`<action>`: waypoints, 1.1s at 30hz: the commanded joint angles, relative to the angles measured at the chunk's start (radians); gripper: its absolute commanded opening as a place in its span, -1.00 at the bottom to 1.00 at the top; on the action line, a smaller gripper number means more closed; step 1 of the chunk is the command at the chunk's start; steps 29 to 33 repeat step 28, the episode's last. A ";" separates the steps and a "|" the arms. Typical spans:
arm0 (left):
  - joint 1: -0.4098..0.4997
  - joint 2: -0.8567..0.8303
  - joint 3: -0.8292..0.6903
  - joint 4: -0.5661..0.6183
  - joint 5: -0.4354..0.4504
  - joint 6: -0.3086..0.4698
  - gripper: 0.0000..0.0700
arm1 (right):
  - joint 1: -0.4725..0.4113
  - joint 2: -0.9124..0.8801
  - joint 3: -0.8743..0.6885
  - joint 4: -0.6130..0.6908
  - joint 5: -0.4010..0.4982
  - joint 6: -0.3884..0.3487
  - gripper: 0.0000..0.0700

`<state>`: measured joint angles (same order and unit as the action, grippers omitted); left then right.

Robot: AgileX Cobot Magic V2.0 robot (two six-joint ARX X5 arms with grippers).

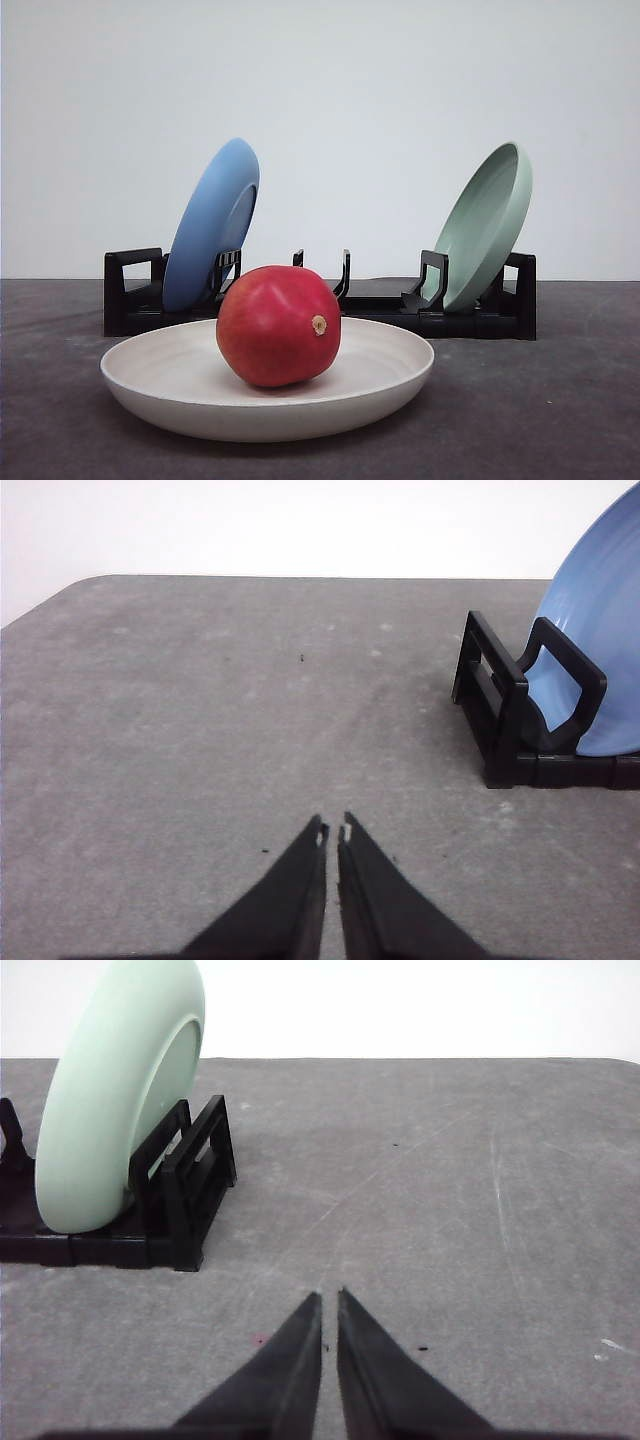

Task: Place pomegranate in white plate

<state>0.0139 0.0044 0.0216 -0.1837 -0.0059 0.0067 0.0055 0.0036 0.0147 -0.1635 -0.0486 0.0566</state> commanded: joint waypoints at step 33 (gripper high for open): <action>0.002 -0.002 -0.010 -0.003 -0.006 -0.003 -1.00 | 0.001 0.000 -0.004 0.010 0.000 0.007 -0.93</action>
